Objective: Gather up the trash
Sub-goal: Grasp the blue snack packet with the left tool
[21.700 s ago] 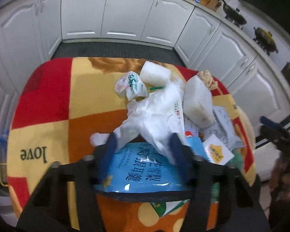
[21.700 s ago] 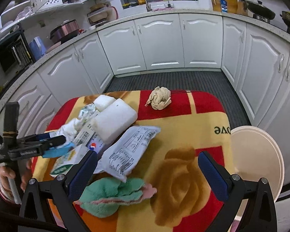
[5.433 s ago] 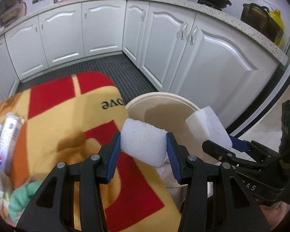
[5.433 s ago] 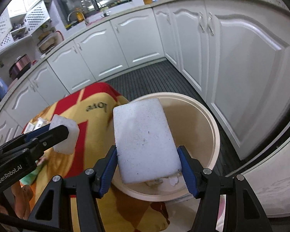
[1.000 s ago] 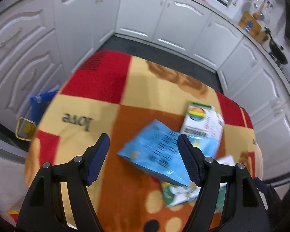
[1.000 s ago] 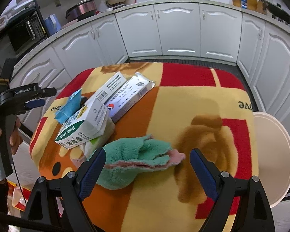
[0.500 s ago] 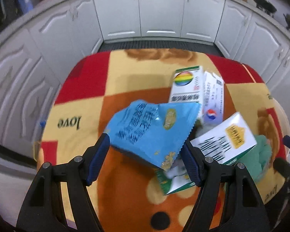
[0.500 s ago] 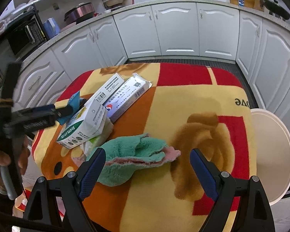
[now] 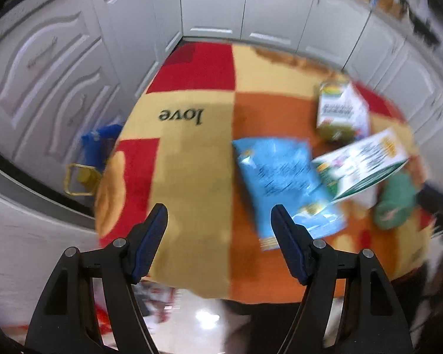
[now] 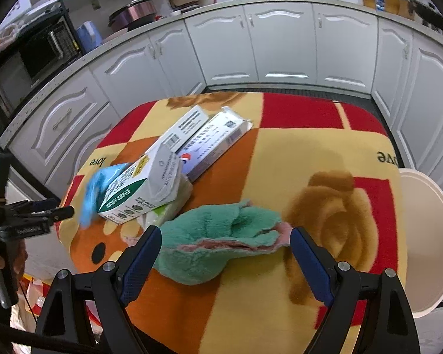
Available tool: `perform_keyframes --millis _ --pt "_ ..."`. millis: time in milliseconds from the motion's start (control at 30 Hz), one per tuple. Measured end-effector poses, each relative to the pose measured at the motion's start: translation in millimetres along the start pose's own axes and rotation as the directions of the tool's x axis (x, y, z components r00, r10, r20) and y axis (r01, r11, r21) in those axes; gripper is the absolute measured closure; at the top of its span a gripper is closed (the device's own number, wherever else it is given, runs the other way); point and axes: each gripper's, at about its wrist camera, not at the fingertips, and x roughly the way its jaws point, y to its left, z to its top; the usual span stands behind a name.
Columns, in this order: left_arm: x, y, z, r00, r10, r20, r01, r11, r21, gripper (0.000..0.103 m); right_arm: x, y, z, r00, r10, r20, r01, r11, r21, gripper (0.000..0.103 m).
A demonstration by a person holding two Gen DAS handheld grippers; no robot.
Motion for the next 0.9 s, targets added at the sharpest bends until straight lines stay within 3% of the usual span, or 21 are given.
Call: perform_keyframes --millis 67,233,433,533,667,900 --pt "-4.9 -4.9 7.0 0.999 -0.042 0.024 0.043 0.999 -0.031 0.031 1.2 2.3 1.2 1.000 0.004 -0.001 -0.004 1.000 -0.004 0.016" --pt "7.6 -26.8 19.5 0.997 -0.069 0.037 0.072 0.995 -0.075 0.031 3.2 9.0 9.2 0.999 0.043 0.003 -0.043 0.999 -0.013 0.016" --pt "39.4 -39.4 24.1 0.998 0.008 0.056 -0.002 0.995 -0.096 0.031 5.5 11.0 15.5 0.999 0.034 -0.006 -0.034 0.999 -0.029 0.016" --pt "48.4 -39.1 29.2 0.997 -0.019 0.076 0.029 0.989 -0.142 0.031 7.6 7.3 14.5 0.999 0.030 -0.010 -0.030 0.999 -0.022 0.015" --pt "68.3 -44.0 30.8 1.000 -0.013 -0.005 0.012 0.992 -0.126 0.031 11.9 5.3 13.6 0.999 0.034 -0.025 -0.034 0.999 -0.016 0.015" --pt "64.7 -20.5 21.3 0.996 -0.082 -0.026 0.078 0.989 -0.122 0.035 12.6 8.6 20.9 0.998 0.061 -0.017 -0.062 0.997 -0.037 0.013"
